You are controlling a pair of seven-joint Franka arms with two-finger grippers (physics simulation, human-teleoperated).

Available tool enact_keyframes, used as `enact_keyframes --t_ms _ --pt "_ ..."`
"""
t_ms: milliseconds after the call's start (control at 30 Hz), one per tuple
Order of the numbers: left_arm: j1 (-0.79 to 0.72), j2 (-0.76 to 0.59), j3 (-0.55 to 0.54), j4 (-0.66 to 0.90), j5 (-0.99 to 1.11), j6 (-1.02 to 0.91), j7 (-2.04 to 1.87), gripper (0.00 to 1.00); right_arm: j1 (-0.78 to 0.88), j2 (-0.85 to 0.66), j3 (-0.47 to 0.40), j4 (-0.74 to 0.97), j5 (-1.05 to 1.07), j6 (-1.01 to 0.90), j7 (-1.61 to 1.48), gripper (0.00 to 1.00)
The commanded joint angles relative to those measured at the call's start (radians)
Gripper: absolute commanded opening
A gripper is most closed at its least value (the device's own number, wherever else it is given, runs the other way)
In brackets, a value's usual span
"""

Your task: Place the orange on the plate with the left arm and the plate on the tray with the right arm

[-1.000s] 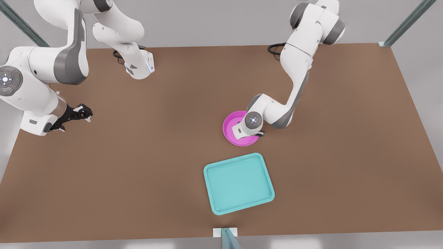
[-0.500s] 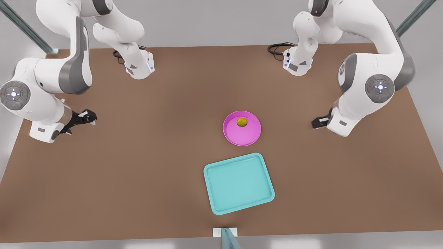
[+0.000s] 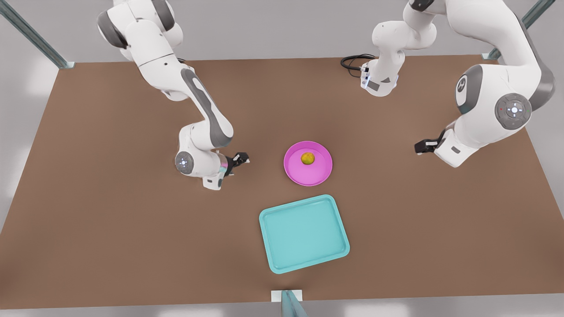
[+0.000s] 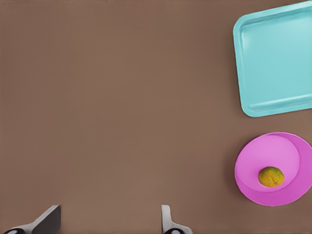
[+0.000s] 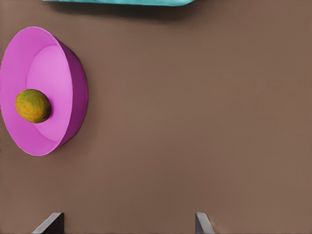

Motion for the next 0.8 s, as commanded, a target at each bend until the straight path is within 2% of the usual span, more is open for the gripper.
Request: enact_keyframes --t_ms 0,100,400,700,767 --pt "0.0 -0.007 0.002 0.009 -0.002 0.004 0.153 1.0 0.08 0.046 0.0 0.018 0.146 0.309 0.106 1.0" --pt "-0.003 0.001 0.0 0.007 -0.003 -0.006 0.147 1.0 0.188 0.117 0.006 0.063 0.195 0.425 0.213 1.0" --pt "-0.011 0.01 -0.001 0.006 -0.005 -0.003 0.138 1.0 0.206 0.301 0.1 0.234 0.303 0.468 0.218 1.0" --pt "-0.012 0.022 -0.003 0.006 -0.005 0.004 0.136 1.0 0.214 0.344 0.1 0.245 0.297 0.47 0.215 1.0" --pt "-0.012 0.024 -0.003 0.006 -0.005 0.004 0.138 1.0 0.214 0.345 0.1 0.245 0.292 0.468 0.212 0.78"
